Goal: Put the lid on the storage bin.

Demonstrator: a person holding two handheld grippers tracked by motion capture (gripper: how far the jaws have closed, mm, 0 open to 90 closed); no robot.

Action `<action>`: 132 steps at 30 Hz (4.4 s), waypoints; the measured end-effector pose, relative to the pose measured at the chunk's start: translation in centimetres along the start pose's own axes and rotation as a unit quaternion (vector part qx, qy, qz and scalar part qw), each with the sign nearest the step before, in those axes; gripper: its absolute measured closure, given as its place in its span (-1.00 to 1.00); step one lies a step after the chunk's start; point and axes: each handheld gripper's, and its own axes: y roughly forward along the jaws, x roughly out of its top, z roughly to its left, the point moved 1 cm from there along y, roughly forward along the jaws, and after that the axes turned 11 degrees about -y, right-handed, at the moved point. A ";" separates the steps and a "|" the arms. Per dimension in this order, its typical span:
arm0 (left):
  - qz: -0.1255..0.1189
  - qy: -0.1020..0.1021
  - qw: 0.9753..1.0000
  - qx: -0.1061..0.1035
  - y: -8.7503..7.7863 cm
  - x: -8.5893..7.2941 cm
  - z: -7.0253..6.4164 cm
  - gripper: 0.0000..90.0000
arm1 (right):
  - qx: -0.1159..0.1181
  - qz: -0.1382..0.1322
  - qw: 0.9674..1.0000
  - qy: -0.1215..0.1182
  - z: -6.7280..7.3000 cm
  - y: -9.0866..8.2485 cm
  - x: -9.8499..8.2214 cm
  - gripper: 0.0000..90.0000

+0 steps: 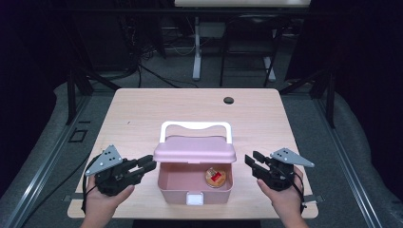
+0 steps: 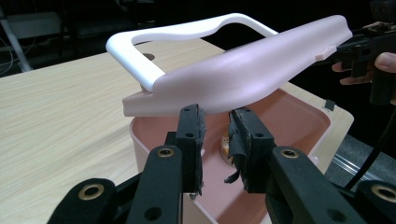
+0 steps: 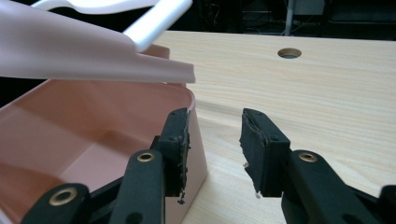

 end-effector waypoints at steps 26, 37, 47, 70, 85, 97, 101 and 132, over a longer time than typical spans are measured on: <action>0.016 -0.003 1.000 -0.007 0.1 -2.5 0.1 0.63 | -0.016 0.011 0.999 0.033 -0.9 0.7 -2.8 0.37; 0.029 -0.003 1.000 -0.007 0.1 -3.4 0.3 0.65 | -0.010 0.018 0.999 0.032 -0.7 1.1 -3.3 0.37; 0.036 -0.005 0.999 -0.010 0.3 -4.3 0.4 0.66 | -0.009 0.021 0.999 0.035 -0.7 1.2 -3.7 0.37; 0.051 -0.004 0.999 -0.011 0.6 -5.5 0.5 0.67 | -0.004 0.027 0.998 0.049 -0.7 1.4 -4.3 0.37; 0.056 -0.005 0.998 -0.004 -0.1 -6.3 0.9 0.66 | -0.004 0.019 0.998 0.060 -1.0 1.1 -4.3 0.37; 0.047 -0.021 0.999 0.005 -0.2 -6.1 2.0 0.59 | -0.007 0.020 0.998 0.062 -1.1 1.1 -4.3 0.37; 0.045 -0.027 0.999 0.012 -0.1 -5.8 2.5 0.52 | -0.008 0.019 0.998 0.062 -1.1 1.1 -4.3 0.37; 0.020 -0.059 0.995 0.080 3.3 -3.5 7.2 0.26 | -0.015 0.016 0.998 0.054 -1.4 1.1 -4.4 0.28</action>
